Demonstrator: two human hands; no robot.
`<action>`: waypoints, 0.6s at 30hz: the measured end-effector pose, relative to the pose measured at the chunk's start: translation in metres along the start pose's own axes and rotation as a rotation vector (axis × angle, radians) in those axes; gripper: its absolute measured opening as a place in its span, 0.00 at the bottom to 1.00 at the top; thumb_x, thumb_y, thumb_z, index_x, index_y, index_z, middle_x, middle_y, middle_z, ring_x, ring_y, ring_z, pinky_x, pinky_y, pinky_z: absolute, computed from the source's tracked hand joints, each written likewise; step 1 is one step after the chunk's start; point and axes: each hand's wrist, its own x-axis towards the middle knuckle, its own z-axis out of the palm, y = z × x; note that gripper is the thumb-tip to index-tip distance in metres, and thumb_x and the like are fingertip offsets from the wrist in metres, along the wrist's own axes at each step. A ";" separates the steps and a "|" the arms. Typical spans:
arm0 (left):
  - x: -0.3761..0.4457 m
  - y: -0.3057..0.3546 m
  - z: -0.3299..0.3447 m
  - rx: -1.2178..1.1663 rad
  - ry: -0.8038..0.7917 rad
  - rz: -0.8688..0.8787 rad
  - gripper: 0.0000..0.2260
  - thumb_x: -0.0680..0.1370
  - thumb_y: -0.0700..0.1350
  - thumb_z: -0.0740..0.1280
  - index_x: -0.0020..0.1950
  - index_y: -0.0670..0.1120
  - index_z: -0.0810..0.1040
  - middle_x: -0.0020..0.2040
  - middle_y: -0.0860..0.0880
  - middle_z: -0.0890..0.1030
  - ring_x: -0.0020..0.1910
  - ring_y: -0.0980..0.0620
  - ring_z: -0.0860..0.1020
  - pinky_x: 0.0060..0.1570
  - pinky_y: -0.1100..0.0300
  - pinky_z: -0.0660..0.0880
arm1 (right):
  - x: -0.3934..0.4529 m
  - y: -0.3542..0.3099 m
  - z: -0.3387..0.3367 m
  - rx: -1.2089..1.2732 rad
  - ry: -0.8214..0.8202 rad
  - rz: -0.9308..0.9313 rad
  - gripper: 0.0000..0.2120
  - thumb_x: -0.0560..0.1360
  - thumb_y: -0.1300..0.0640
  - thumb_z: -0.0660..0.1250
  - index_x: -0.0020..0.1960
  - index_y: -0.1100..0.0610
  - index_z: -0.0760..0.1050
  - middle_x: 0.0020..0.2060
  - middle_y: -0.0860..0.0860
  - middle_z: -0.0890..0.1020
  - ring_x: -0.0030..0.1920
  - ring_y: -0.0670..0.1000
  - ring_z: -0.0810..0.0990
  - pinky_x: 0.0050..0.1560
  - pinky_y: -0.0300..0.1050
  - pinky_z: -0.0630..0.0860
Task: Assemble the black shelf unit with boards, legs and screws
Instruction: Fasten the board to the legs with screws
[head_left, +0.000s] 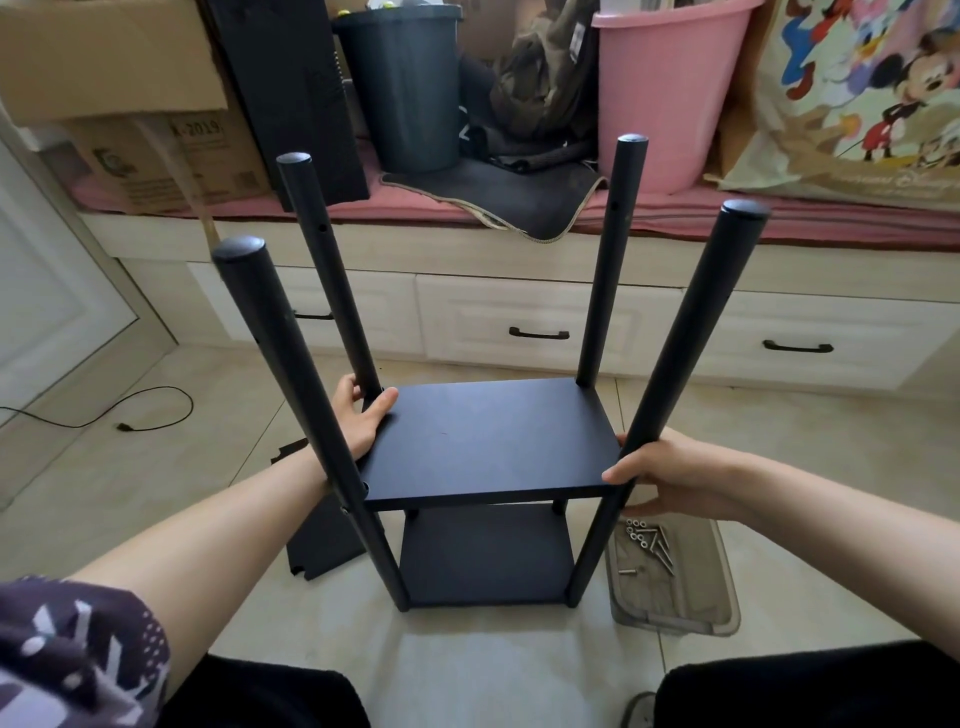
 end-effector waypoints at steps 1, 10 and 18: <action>0.001 0.000 -0.001 0.023 -0.026 0.002 0.20 0.82 0.51 0.67 0.69 0.42 0.68 0.61 0.49 0.73 0.61 0.51 0.72 0.58 0.58 0.66 | 0.000 0.000 -0.001 -0.010 -0.006 -0.005 0.19 0.75 0.70 0.66 0.65 0.64 0.70 0.52 0.58 0.78 0.53 0.54 0.79 0.59 0.61 0.76; 0.005 0.003 -0.006 0.061 -0.253 -0.090 0.23 0.85 0.55 0.58 0.75 0.46 0.56 0.65 0.50 0.67 0.67 0.49 0.68 0.65 0.56 0.63 | 0.003 -0.001 -0.007 -0.186 0.035 -0.058 0.16 0.74 0.66 0.70 0.61 0.58 0.73 0.51 0.53 0.80 0.51 0.51 0.80 0.50 0.51 0.79; -0.025 0.026 -0.087 0.424 -0.631 -0.245 0.17 0.72 0.53 0.75 0.59 0.57 0.77 0.52 0.54 0.84 0.50 0.51 0.85 0.47 0.55 0.82 | 0.006 0.002 -0.008 -0.163 0.017 -0.055 0.13 0.74 0.64 0.71 0.56 0.55 0.73 0.52 0.51 0.80 0.54 0.49 0.80 0.48 0.53 0.80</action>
